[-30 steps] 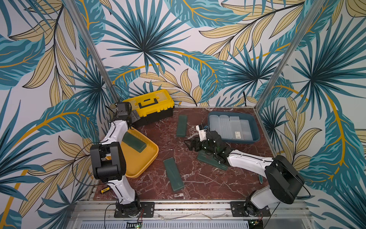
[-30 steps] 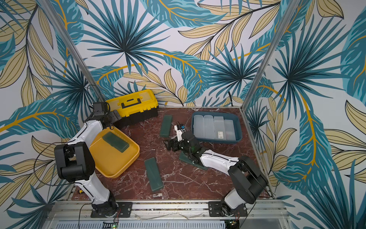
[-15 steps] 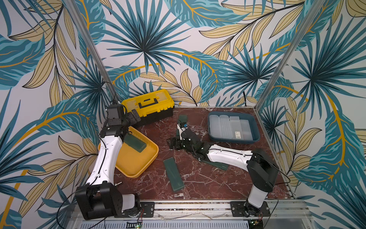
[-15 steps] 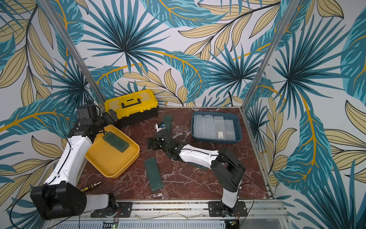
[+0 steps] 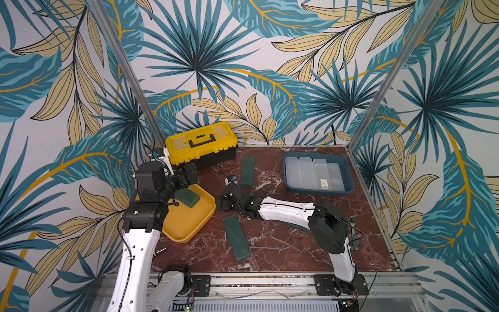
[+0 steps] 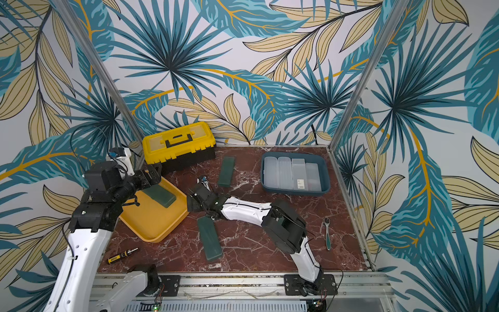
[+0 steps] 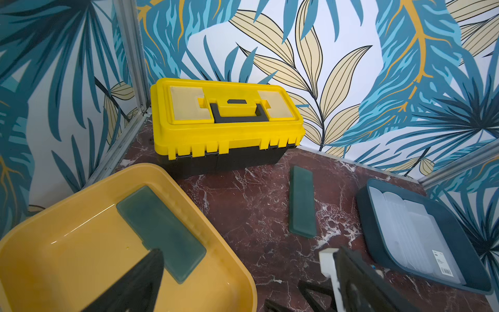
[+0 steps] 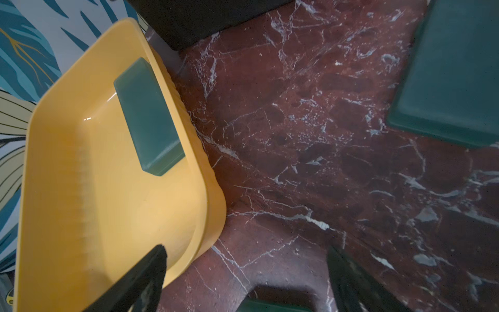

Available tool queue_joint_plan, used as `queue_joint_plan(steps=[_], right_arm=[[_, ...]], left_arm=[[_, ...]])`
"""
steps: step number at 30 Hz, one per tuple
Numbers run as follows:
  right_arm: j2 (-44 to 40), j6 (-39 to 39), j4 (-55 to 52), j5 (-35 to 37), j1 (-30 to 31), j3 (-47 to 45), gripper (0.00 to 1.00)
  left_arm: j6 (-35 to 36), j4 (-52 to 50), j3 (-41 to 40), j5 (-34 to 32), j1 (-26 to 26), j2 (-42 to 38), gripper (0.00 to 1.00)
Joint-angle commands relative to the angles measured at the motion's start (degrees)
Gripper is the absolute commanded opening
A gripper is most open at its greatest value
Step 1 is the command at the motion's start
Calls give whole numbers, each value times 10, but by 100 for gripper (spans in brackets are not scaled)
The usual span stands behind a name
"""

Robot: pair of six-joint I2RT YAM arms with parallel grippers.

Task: Place the pencil cases by color into the storage box
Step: Adjust the distractor at the corner of the board, then adjust the storage box at the center of the board.

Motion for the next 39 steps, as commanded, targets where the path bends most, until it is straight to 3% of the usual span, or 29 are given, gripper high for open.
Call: queue_joint_plan(steps=[1, 9, 20, 39], right_arm=[[19, -11, -32, 0, 7, 22, 93], [62, -42, -68, -10, 20, 74, 92], [112, -96, -86, 37, 20, 129, 92], [149, -208, -90, 17, -59, 197, 93]], left_arm=[[-4, -14, -30, 13, -3, -18, 100], [-4, -18, -61, 16, -3, -45, 100], [-7, -22, -50, 26, -4, -58, 100], [-7, -30, -37, 16, -3, -55, 100]])
